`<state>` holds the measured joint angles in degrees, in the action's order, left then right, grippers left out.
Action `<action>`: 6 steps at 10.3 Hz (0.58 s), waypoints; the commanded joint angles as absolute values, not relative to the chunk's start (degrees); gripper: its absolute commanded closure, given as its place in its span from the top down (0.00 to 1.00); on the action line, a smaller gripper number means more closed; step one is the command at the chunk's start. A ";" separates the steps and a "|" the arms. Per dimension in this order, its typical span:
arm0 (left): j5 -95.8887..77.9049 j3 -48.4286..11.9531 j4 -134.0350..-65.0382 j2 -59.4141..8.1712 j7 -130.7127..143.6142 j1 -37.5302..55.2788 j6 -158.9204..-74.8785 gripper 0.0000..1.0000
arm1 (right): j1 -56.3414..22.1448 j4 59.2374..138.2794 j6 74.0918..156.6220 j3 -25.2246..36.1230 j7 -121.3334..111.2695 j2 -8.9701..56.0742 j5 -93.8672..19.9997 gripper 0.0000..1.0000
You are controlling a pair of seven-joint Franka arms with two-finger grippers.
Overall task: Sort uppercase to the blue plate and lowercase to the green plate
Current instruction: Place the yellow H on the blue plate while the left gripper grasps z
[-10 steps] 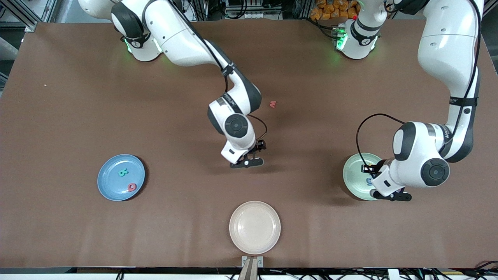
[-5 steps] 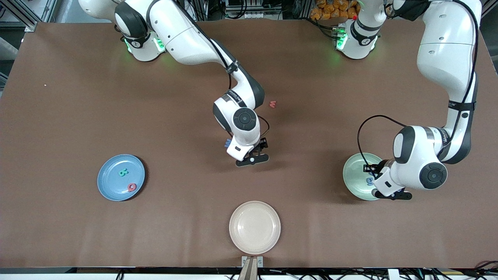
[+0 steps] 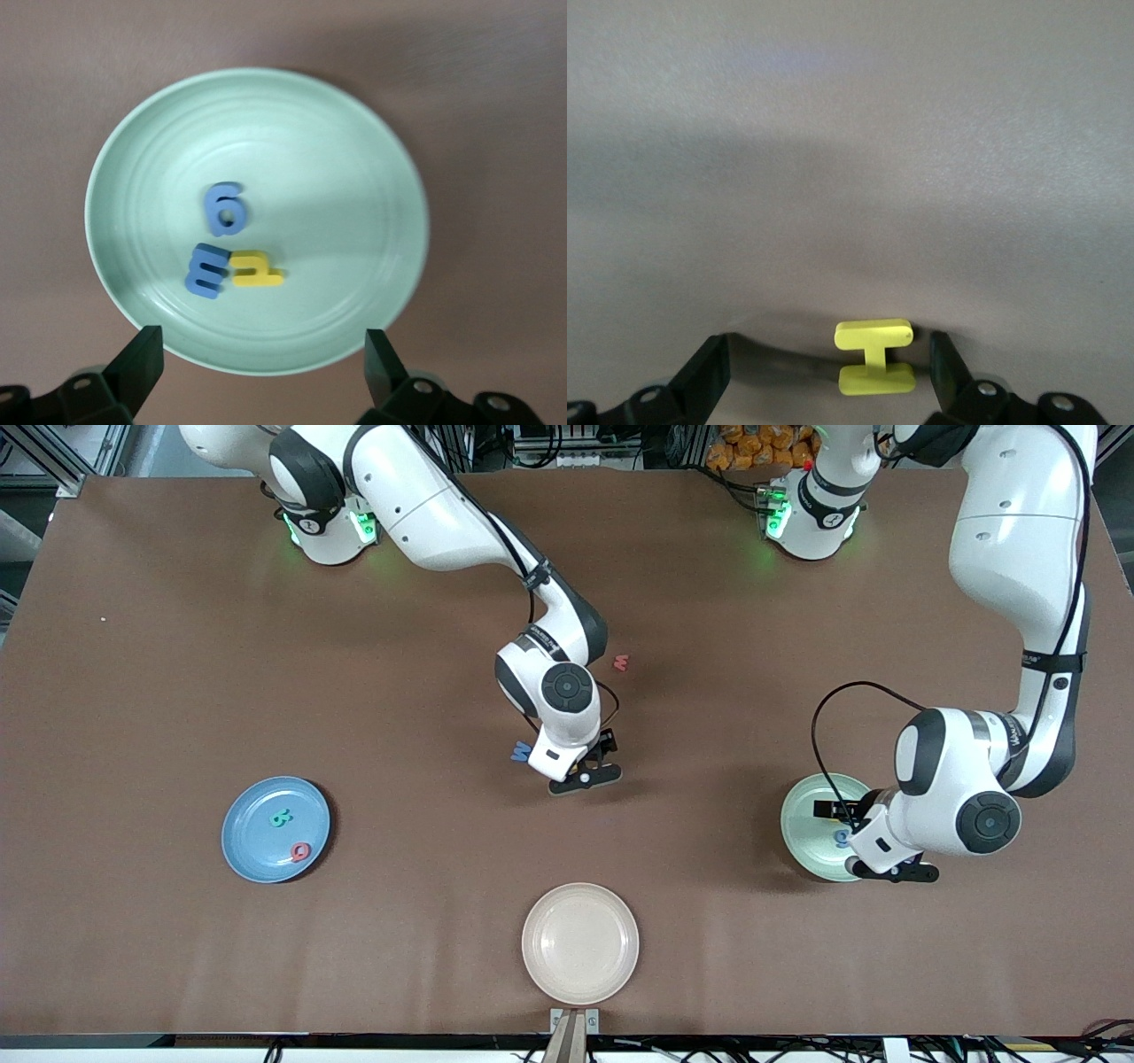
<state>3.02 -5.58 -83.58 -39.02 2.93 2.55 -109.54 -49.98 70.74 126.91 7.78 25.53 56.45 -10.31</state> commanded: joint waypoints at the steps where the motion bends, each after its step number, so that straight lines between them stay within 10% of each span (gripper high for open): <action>1: 1.85 -5.71 -84.38 -34.12 2.37 5.88 -106.10 1.00 | -49.75 72.42 127.62 7.65 23.91 55.99 -9.93 1.00; 6: 1.76 -16.32 -90.86 -26.56 12.97 6.24 -104.76 1.00 | -49.48 72.51 126.83 7.73 23.56 54.85 -9.67 1.00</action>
